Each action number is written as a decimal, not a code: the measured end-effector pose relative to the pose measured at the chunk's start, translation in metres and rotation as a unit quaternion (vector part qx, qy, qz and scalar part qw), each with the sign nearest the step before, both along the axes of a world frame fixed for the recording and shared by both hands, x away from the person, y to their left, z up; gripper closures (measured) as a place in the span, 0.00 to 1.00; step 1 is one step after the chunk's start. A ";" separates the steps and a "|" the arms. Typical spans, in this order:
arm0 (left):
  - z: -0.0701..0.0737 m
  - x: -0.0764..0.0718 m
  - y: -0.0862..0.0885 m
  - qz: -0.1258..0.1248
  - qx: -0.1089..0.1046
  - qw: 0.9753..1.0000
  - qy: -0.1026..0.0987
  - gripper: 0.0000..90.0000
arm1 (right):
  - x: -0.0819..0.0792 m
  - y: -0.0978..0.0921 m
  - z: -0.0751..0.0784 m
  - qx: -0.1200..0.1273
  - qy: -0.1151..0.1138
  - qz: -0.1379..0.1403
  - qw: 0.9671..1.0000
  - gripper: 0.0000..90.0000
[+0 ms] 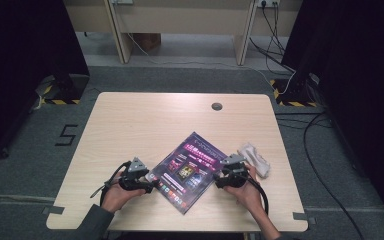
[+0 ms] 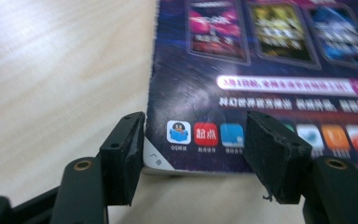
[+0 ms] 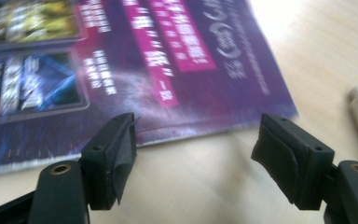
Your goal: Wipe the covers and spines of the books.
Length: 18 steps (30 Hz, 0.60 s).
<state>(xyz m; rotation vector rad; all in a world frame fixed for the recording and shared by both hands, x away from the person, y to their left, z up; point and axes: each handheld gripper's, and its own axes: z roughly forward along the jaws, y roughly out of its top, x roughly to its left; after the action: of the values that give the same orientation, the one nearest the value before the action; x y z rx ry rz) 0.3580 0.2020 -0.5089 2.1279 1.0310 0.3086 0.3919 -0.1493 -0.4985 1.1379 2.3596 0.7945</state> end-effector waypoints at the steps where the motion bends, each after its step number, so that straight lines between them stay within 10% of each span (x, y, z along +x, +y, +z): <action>1: 0.000 -0.004 0.000 0.000 -0.002 1.000 0.004 0.44 | 0.007 0.001 0.000 0.005 0.000 -0.007 1.000 0.35; 7: 0.003 -0.027 -0.007 -0.018 0.013 1.000 0.004 0.51 | 0.033 0.007 0.000 0.011 -0.004 -0.026 1.000 0.38; 13: 0.003 -0.043 -0.020 -0.033 0.015 0.999 0.009 0.50 | 0.022 0.001 0.005 0.073 0.030 -0.013 0.997 0.41; 18: 0.003 -0.051 -0.027 -0.048 0.010 0.999 0.007 0.50 | 0.014 0.009 0.001 0.078 0.050 0.016 0.996 0.44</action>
<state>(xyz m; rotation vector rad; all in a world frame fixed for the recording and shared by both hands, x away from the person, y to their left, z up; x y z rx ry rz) 0.3073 0.1750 -0.5055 2.1919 0.9349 0.2587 0.4056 -0.1401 -0.4980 1.2322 2.4387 0.9699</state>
